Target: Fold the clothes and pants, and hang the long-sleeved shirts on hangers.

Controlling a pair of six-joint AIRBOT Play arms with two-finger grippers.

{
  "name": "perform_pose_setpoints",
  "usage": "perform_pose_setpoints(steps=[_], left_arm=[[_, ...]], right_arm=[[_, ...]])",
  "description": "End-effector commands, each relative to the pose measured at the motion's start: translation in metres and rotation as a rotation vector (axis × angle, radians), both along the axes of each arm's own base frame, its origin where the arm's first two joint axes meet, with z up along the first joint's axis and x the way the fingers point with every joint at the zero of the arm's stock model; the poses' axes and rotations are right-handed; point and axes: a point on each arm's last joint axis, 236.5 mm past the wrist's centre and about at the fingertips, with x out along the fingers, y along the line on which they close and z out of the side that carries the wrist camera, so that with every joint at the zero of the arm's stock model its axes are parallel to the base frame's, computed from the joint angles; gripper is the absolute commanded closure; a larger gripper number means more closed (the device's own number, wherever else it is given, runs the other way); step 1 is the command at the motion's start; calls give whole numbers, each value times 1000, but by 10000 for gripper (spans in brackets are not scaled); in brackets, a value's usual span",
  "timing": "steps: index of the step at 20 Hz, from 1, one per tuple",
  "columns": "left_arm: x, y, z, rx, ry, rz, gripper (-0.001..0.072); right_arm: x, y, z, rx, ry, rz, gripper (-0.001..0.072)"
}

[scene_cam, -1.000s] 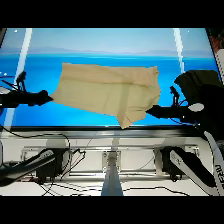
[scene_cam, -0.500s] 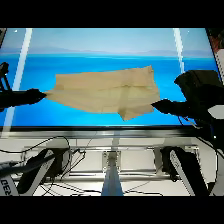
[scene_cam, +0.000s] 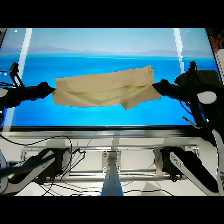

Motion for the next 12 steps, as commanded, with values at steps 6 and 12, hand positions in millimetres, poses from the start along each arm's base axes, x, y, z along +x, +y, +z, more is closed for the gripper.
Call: perform_pose_setpoints(steps=[6,12], left_arm=[[93,49,-15,31,-159,315,696],[114,52,-40,120,-185,372,-13]], right_arm=[[163,0,-25,-42,-56,-112,701],[193,-22,-49,-135,-88,-166,170]])
